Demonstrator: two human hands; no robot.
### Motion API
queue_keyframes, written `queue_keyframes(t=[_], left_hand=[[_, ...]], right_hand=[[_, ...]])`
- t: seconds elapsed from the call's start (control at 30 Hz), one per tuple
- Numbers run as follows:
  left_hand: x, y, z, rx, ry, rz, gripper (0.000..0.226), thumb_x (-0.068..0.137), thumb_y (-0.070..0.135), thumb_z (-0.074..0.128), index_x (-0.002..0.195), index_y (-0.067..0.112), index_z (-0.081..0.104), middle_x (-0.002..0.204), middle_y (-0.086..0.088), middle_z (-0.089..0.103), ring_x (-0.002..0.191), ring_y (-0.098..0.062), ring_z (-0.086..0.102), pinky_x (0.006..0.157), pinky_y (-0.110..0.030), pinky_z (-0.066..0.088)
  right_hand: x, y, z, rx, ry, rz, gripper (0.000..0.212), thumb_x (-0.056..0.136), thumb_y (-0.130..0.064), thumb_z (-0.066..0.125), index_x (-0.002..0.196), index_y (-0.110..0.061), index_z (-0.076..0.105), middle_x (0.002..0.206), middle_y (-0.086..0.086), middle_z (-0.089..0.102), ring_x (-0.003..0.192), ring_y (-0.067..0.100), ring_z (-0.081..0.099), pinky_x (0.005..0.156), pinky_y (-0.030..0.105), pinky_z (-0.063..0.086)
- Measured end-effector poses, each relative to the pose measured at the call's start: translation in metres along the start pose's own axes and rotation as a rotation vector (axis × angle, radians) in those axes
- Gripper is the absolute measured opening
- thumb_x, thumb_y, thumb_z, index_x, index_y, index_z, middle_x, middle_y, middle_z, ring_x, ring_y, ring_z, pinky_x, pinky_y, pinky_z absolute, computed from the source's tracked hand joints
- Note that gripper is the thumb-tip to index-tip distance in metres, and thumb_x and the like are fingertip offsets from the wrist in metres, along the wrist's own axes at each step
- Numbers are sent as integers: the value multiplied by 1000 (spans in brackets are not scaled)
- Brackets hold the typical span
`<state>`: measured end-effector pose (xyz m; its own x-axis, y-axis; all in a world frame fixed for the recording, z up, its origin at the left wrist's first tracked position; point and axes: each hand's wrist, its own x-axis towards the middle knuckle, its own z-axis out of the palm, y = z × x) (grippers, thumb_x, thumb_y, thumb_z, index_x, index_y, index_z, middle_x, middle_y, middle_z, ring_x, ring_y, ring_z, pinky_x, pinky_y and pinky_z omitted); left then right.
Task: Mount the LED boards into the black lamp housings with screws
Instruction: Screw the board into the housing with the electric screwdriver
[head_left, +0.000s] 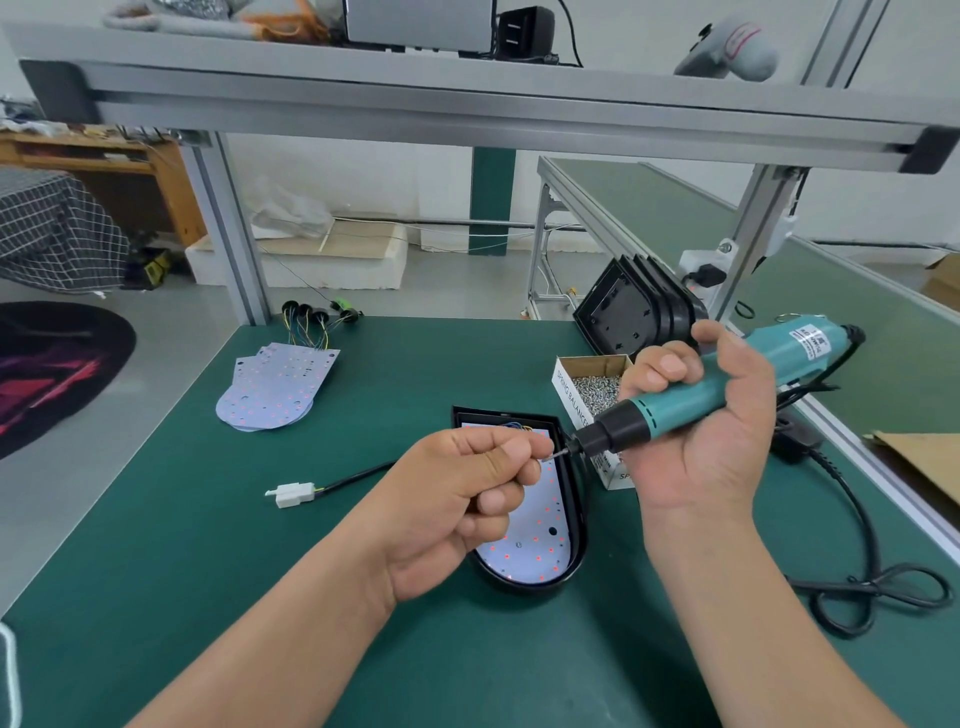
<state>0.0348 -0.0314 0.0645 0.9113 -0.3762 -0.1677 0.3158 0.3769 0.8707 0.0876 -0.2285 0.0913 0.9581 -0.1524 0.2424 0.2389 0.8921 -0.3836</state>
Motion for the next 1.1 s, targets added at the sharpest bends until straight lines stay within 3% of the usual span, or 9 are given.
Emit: queue_keyframes(t=[0.13, 0.3, 0.9, 1.1], left_hand=[[2, -1, -2, 12, 22, -11, 22, 101, 2, 63, 102, 7, 84, 92, -10, 72, 52, -5, 42, 40, -14, 29], [2, -3, -2, 50, 34, -10, 23, 103, -3, 60, 103, 5, 82, 100, -15, 77, 51, -7, 41, 42, -16, 28], [1, -6, -4, 261, 69, 85, 19, 102, 0, 63, 110, 11, 77, 100, -14, 78, 50, -10, 38, 45, -17, 30], [1, -7, -3, 298, 63, 97, 23, 92, 9, 69, 114, 10, 74, 99, -13, 79, 50, -10, 38, 45, -18, 30]], right_hand=[[0, -1, 0, 3, -5, -8, 12, 102, -19, 55, 94, -14, 62, 72, -2, 44, 65, 13, 50, 62, 25, 48], [1, 0, -1, -20, -10, -8, 9, 100, -19, 56, 95, -15, 62, 71, -3, 44, 64, 13, 51, 61, 25, 47], [2, 3, -2, -98, -12, -13, 7, 99, -19, 56, 95, -16, 60, 69, -4, 43, 62, 12, 49, 59, 24, 46], [1, 2, -3, -110, -8, -11, 6, 99, -20, 57, 95, -16, 59, 69, -3, 43, 62, 12, 49, 58, 24, 45]])
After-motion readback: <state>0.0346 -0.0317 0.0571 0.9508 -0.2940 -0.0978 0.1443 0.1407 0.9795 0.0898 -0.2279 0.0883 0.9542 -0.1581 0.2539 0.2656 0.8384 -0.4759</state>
